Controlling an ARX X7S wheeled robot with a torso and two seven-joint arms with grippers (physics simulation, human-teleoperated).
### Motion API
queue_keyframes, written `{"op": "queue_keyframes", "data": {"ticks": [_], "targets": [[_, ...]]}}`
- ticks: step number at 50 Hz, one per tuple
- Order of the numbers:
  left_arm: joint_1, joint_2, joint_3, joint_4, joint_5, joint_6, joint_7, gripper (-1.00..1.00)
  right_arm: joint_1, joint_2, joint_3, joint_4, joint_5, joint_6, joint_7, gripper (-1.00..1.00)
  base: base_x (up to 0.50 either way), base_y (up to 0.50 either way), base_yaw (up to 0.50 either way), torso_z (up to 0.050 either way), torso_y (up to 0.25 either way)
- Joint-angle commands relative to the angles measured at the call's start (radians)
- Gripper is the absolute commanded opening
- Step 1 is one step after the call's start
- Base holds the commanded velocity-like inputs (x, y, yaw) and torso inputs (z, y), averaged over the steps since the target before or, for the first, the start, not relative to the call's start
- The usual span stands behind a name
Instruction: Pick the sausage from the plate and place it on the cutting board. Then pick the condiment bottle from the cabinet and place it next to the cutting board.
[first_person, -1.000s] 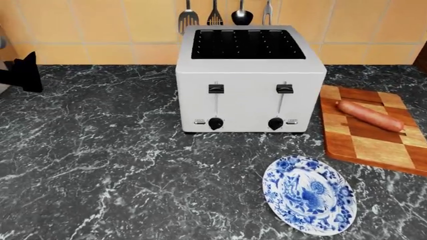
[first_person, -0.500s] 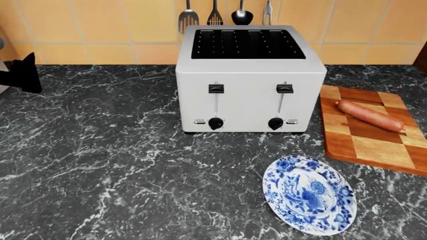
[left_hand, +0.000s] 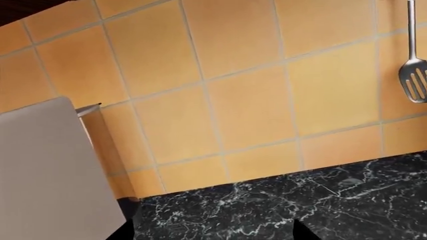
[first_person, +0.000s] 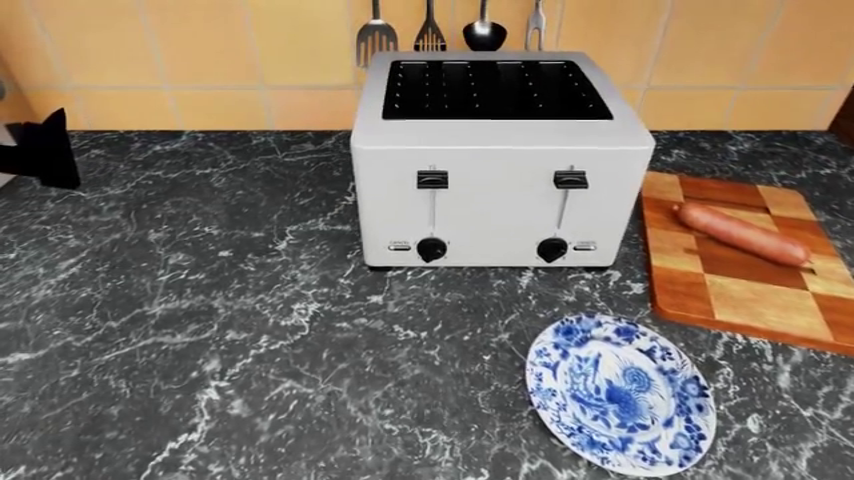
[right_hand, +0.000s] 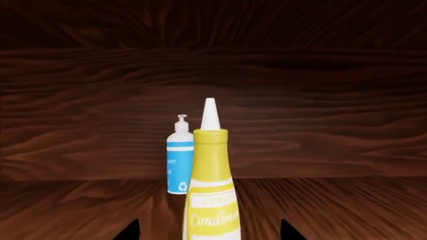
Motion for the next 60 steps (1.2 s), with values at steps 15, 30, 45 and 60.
{"op": "queue_keyframes", "data": {"ticks": [15, 30, 45, 60], "targets": [[0.021, -0.003, 0.002, -0.029, 0.012, 0.019, -0.013, 1.00, 0.005, -0.003, -0.003, 0.000, -0.001, 0.000, 0.013, 1.00, 0.17, 0.00, 0.00, 0.000, 0.000], [0.023, -0.007, -0.001, -0.026, 0.008, 0.021, -0.011, 1.00, -0.008, -0.008, 0.009, 0.000, 0.001, -0.002, 0.022, 1.00, 0.19, 0.00, 0.00, 0.000, 0.000], [0.023, -0.006, 0.001, -0.027, 0.009, 0.022, -0.014, 1.00, -0.013, -0.005, 0.020, 0.000, 0.000, 0.001, 0.022, 1.00, 0.21, 0.00, 0.00, 0.000, 0.000], [0.018, -0.006, -0.001, -0.027, 0.007, 0.023, -0.016, 1.00, 0.011, -0.005, -0.034, 0.000, -0.007, -0.074, -0.029, -1.00, 0.00, 0.00, 0.00, 0.000, 0.000]]}}
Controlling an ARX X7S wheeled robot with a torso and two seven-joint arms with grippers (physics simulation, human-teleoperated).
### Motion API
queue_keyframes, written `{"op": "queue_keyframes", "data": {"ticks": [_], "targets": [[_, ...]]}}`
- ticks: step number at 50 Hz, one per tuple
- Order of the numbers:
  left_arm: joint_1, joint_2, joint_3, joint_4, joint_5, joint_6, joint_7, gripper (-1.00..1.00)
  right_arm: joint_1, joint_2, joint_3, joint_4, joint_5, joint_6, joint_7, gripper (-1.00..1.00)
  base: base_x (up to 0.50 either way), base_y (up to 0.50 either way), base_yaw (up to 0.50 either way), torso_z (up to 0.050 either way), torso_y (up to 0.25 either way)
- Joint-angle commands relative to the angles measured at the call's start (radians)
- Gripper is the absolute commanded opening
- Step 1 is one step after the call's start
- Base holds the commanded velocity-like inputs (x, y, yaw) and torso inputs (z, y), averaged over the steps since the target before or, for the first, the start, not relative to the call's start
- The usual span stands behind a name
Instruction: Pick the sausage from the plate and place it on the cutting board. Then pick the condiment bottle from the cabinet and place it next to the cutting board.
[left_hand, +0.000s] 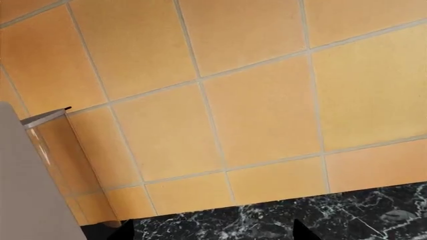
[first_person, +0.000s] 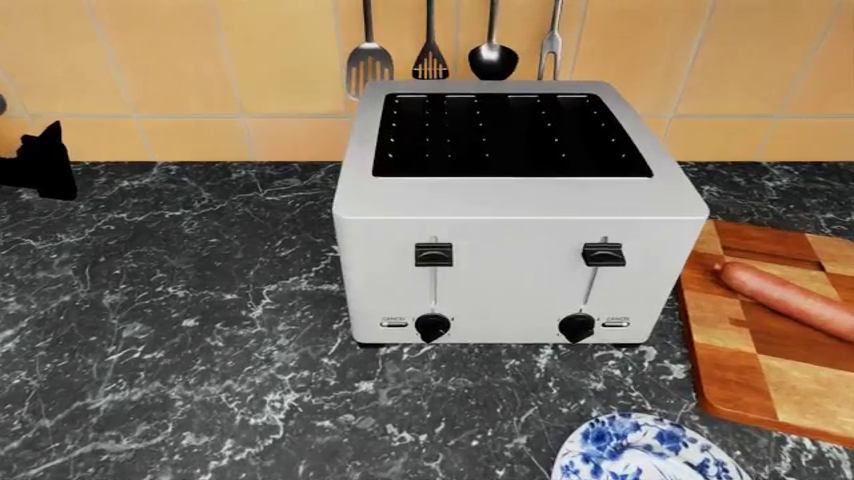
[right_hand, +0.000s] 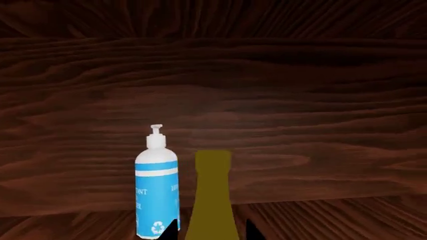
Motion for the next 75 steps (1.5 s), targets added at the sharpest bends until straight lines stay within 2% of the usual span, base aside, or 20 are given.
{"op": "queue_keyframes", "data": {"ticks": [1, 18, 42, 51, 66, 67, 69, 71, 75], "targets": [[-0.005, 0.001, 0.001, 0.000, -0.001, 0.000, -0.001, 1.00, 0.014, 0.003, -0.032, 0.003, -0.020, -0.058, -0.104, -1.00, 0.00, 0.00, 0.00, 0.000, 0.000], [-0.010, 0.001, 0.005, 0.006, -0.003, -0.004, 0.001, 1.00, 0.022, 0.009, -0.077, 0.003, -0.017, -0.110, -0.122, -1.00, -0.39, 0.00, 0.00, 0.000, 0.000], [0.003, 0.005, 0.003, 0.015, -0.009, -0.009, -0.005, 1.00, 0.010, 0.018, -0.069, 0.003, -0.012, -0.134, -0.148, -1.00, -0.49, 0.00, 0.00, 0.000, 0.000], [0.012, 0.010, 0.000, 0.034, -0.016, -0.016, -0.008, 1.00, -0.011, 0.041, -0.055, 0.003, -0.012, -0.138, -0.160, -1.00, 0.00, 0.00, 0.00, 0.000, 0.000], [0.044, 0.042, -0.051, 0.123, -0.053, -0.043, -0.060, 1.00, -0.072, 0.084, -0.098, -0.008, -0.019, -0.178, -0.312, -1.00, 0.00, 0.00, 0.00, 0.000, 0.000], [0.046, 0.044, -0.054, 0.130, -0.056, -0.045, -0.062, 1.00, -0.110, 0.094, -0.097, -0.104, -0.015, -0.121, -0.318, -1.00, 0.00, 0.00, 0.00, 0.000, 0.000], [0.048, 0.051, -0.057, 0.141, -0.062, -0.049, -0.066, 1.00, -0.249, 0.129, -0.086, -0.404, -0.005, 0.104, -0.331, -1.00, 0.00, 0.00, 0.00, 0.000, 0.000], [0.046, 0.058, -0.058, 0.146, -0.064, -0.051, -0.071, 1.00, -0.316, 0.154, -0.077, -0.654, 0.003, 0.224, -0.337, -1.00, 0.00, 0.00, 0.00, 0.000, 0.000], [0.040, 0.072, -0.061, 0.150, -0.064, -0.055, -0.087, 1.00, -0.399, 0.192, -0.062, -0.870, 0.009, 0.360, -0.341, -1.00, 0.00, 0.00, 0.00, 0.000, 0.000]]}}
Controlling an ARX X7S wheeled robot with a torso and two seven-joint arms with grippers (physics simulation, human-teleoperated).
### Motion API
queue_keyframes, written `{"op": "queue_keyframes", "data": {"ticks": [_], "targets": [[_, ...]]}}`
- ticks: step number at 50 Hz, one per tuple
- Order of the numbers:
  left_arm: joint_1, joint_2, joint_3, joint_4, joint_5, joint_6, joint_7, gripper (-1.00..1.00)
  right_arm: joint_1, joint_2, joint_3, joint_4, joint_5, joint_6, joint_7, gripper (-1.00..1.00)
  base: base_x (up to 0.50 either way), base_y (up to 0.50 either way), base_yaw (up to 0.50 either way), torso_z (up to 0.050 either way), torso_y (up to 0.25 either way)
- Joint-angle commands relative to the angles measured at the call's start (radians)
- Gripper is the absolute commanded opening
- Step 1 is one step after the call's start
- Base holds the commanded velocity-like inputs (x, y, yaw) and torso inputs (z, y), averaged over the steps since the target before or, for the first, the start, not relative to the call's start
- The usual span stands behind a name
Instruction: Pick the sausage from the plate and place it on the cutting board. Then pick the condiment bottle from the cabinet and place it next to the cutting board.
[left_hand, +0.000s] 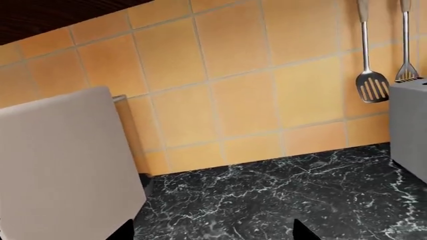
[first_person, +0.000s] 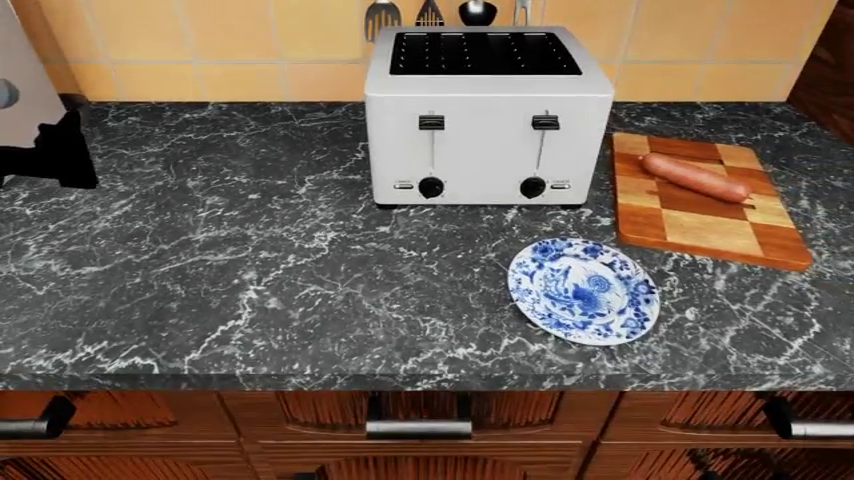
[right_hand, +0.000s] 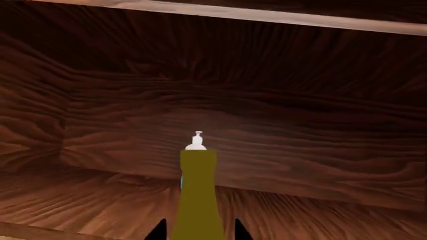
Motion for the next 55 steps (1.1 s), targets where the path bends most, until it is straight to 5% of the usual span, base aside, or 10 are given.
{"op": "queue_keyframes", "data": {"ticks": [1, 24, 35, 43, 55], "targets": [[0.004, 0.033, -0.020, 0.042, -0.017, -0.017, -0.037, 1.00, -0.237, 0.093, 0.021, -0.599, 0.009, 0.351, -0.061, -1.00, 0.00, 0.00, 0.00, 0.000, 0.000], [0.000, 0.128, -0.050, 0.117, -0.031, -0.067, -0.159, 1.00, -0.667, 0.227, 0.181, -1.337, 0.052, 0.719, -0.084, -1.00, 0.00, 0.00, 0.00, 0.000, 0.000], [0.018, 0.135, -0.055, 0.145, -0.038, -0.081, -0.173, 1.00, -0.817, 0.245, 0.262, -1.522, 0.064, 0.811, -0.099, -1.00, 0.00, 0.00, 0.00, 0.000, 0.000], [0.022, 0.141, -0.054, 0.165, -0.047, -0.094, -0.176, 1.00, -1.015, 0.252, 0.369, -1.550, 0.032, 0.703, -0.082, -1.00, 0.00, 0.00, 0.00, 0.000, 0.000], [0.031, 0.140, -0.050, 0.165, -0.045, -0.088, -0.176, 1.00, -1.085, 0.260, 0.428, -1.424, -0.008, 0.552, -0.041, -1.00, 0.00, 0.00, 0.00, 0.000, 0.000]]}}
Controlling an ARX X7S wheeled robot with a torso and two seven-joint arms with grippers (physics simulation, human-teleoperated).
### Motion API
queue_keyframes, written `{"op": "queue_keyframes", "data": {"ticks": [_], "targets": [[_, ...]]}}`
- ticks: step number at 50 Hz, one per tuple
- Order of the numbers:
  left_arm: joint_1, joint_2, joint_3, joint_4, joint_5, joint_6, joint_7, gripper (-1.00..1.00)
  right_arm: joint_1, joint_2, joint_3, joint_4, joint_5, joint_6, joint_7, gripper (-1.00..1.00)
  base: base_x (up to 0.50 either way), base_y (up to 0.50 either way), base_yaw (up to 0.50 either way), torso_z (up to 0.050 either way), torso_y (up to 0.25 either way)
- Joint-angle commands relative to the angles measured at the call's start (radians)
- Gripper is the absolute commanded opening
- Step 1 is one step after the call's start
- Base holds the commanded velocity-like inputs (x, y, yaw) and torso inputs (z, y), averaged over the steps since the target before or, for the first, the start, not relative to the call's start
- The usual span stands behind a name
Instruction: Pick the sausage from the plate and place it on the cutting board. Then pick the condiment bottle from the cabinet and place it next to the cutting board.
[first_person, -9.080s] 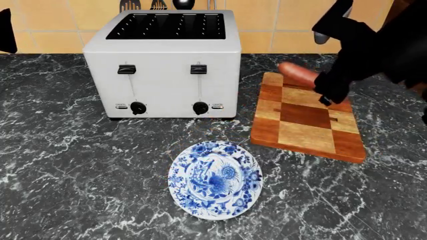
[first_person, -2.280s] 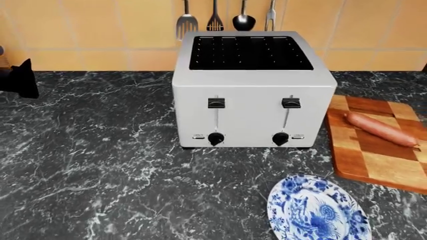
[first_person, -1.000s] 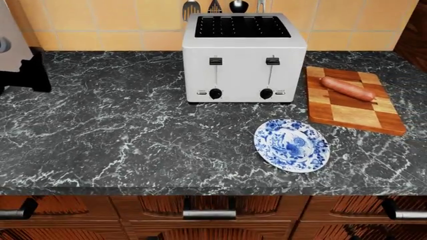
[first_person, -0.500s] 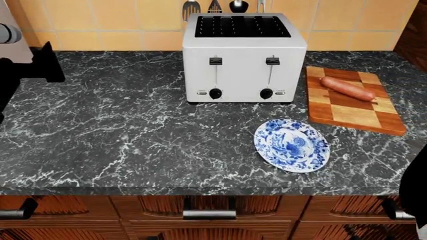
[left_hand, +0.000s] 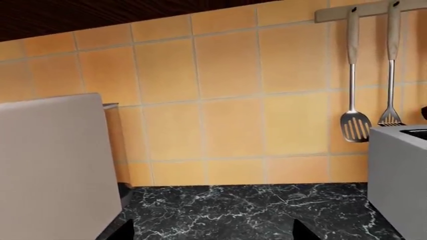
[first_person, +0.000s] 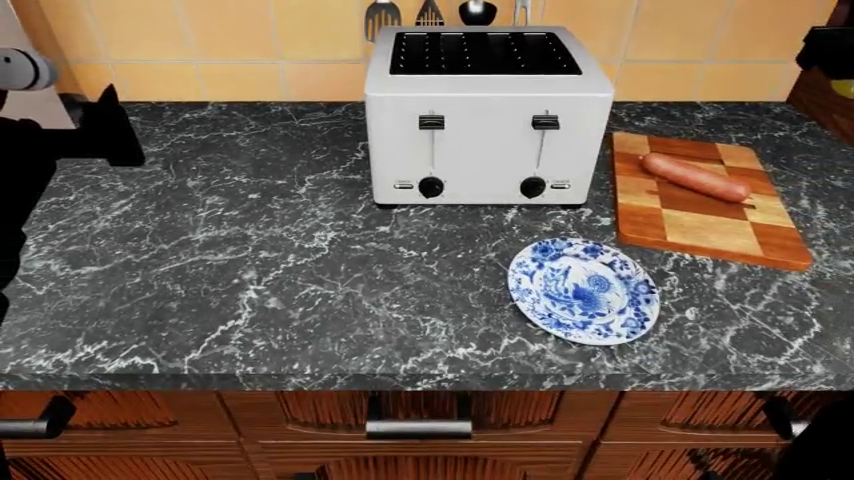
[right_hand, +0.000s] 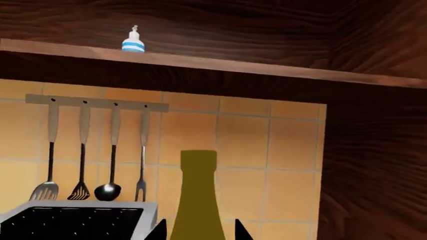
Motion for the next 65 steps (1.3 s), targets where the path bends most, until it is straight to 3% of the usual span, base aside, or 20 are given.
{"op": "queue_keyframes", "data": {"ticks": [1, 17, 35, 65], "targets": [[0.008, 0.002, 0.001, 0.008, -0.002, -0.002, -0.004, 1.00, -0.108, 0.011, 0.069, 0.042, -0.037, -0.103, 0.028, -1.00, 0.00, 0.00, 0.00, 0.000, 0.000], [0.018, 0.000, -0.002, 0.015, -0.006, -0.003, -0.006, 1.00, -0.180, 0.012, 0.131, 0.136, -0.061, -0.238, 0.063, -1.00, 0.00, 0.00, 0.00, 0.000, 0.000], [0.024, 0.000, 0.004, 0.007, -0.005, 0.001, -0.008, 1.00, -0.148, 0.014, 0.125, 0.418, -0.074, -0.553, 0.110, -1.00, 0.00, 0.00, 0.00, 0.000, 0.000], [0.044, -0.005, 0.001, 0.020, -0.006, -0.007, -0.021, 1.00, -0.063, 0.020, 0.090, 0.856, -0.110, -0.938, 0.194, -1.00, 0.00, 0.00, 0.00, 0.000, 0.001]]}}
